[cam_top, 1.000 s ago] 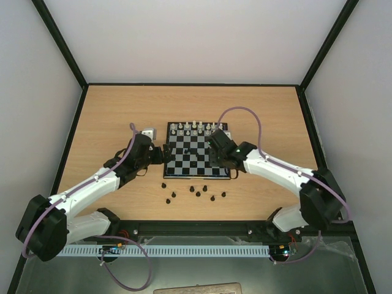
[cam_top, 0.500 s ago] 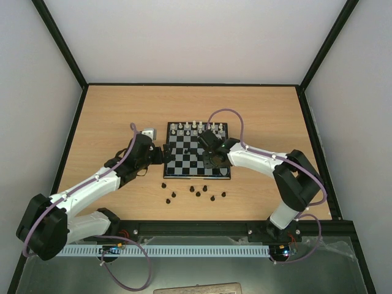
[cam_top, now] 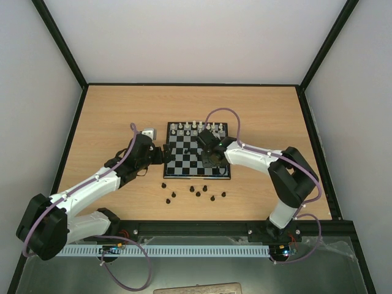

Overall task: Set up the chess pieces on the board
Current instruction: Adjust the chess piece on the chessboard.

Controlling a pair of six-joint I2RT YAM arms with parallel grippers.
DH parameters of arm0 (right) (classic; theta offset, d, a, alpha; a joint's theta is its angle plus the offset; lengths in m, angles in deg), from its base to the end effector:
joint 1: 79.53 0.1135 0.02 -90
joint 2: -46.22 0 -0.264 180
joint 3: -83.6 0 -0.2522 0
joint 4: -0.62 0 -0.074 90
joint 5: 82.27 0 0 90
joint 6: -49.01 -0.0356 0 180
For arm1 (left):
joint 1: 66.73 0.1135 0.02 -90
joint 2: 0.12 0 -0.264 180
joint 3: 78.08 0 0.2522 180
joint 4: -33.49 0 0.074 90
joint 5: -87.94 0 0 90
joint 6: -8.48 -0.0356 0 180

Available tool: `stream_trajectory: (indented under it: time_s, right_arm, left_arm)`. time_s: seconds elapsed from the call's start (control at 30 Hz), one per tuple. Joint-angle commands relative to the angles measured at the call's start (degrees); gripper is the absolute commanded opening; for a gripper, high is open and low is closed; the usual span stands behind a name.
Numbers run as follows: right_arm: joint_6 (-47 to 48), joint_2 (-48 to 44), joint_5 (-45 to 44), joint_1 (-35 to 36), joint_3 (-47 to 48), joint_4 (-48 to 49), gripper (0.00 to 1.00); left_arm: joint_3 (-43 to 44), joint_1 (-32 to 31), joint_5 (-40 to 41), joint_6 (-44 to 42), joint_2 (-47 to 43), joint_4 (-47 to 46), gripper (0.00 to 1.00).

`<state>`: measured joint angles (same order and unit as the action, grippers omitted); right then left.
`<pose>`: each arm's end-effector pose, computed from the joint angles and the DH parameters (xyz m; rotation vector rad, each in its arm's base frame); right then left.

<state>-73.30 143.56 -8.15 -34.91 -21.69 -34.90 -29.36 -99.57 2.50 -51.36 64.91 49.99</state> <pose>0.2514 0.2344 0.1864 -0.1714 2.5301 0.1730 0.2054 -0.1292 0.2227 0.0037 2.1935 -0.5501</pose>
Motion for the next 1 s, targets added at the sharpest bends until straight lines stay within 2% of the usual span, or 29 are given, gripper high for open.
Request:
stream_trajectory:
  time_s: [0.0,0.2,0.53,0.97]
  right_arm:
    - [0.7,2.3,-1.9,-0.2,2.5,-2.1,0.22]
    - [0.9,3.0,-2.0,-0.6,2.8,-2.1,0.22]
    - [0.9,2.1,-1.5,-0.7,1.8,-2.6,0.08]
    - [-0.1,-2.7,-0.2,-0.6,-2.9,-3.0,0.06]
  left_arm:
    - [1.3,-0.3,0.6,-0.4,0.0,0.6,0.99]
    - [1.4,-0.4,0.5,-0.4,-0.3,0.6,1.00]
    - [1.3,-0.5,0.5,-0.4,-0.3,0.5,1.00]
    - [1.3,-0.6,0.6,-0.4,-0.3,0.5,1.00]
